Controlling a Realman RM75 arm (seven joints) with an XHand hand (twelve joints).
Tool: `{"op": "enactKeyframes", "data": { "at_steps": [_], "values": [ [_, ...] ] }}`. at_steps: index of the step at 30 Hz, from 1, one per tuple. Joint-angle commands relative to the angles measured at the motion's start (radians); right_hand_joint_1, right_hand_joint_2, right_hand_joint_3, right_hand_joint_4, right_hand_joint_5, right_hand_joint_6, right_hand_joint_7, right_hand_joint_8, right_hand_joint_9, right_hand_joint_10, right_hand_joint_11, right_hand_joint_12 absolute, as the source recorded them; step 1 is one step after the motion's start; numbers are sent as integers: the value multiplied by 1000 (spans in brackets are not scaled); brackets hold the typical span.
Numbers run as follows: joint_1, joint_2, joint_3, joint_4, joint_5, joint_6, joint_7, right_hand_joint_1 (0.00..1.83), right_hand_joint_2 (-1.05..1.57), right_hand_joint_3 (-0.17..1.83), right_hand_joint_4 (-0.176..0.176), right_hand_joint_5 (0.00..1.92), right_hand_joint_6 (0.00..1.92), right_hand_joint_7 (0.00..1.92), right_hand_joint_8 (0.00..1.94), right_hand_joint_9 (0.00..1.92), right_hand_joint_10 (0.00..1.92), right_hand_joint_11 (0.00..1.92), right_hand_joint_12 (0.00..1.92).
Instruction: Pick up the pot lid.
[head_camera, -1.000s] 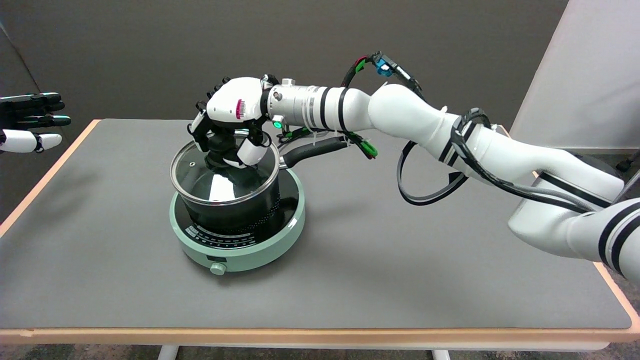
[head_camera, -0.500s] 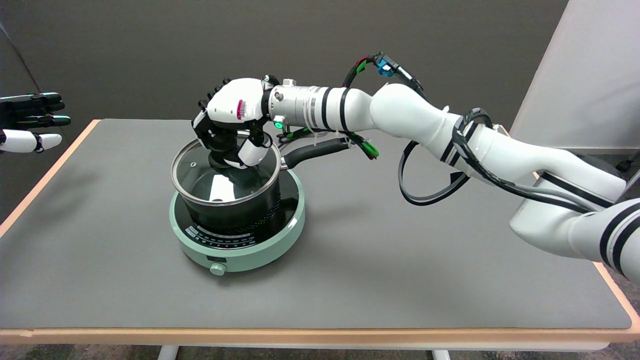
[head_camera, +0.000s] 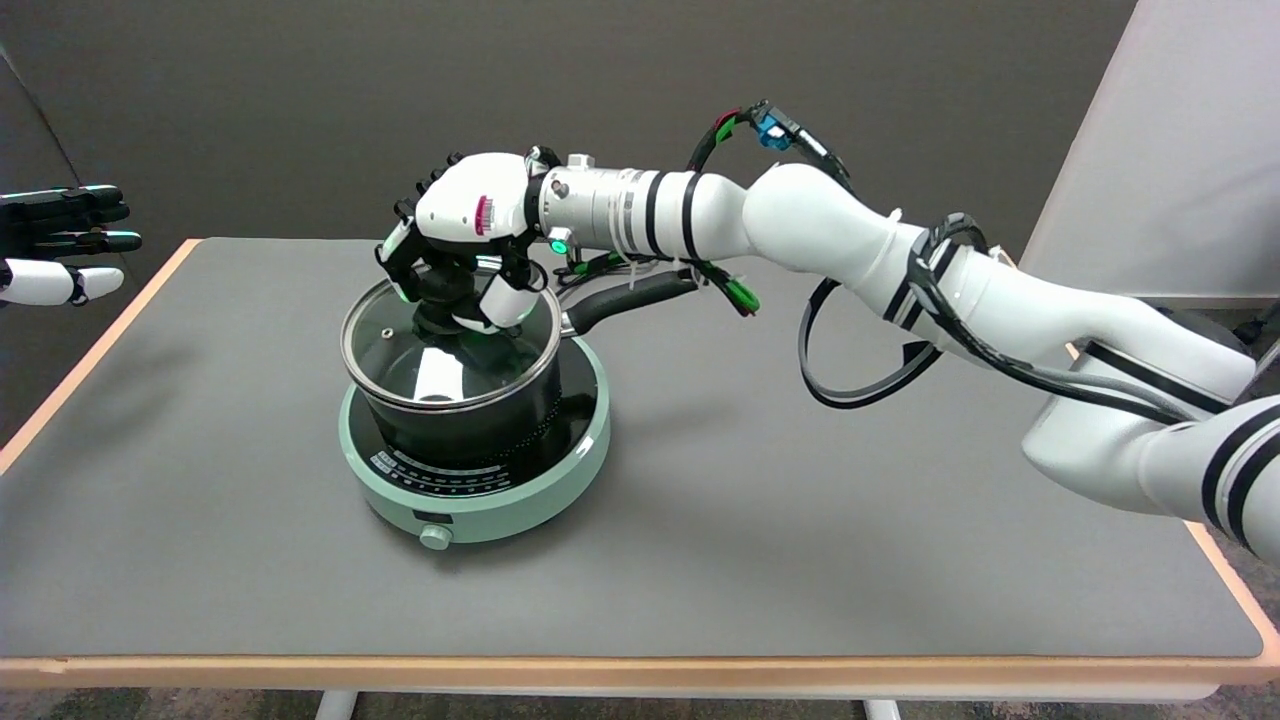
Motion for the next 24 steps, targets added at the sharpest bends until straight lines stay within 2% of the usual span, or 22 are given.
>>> {"op": "enactKeyframes", "data": {
  "at_steps": [1,24],
  "values": [
    [25,12,3,7,2,13,3,1362,924,408,176,739,998,944,1151,881,1014,638,1266],
    [45,13,1,9,2,7,3,1357,938,411,176,745,993,915,1198,896,1081,656,1275]
  ]
}}
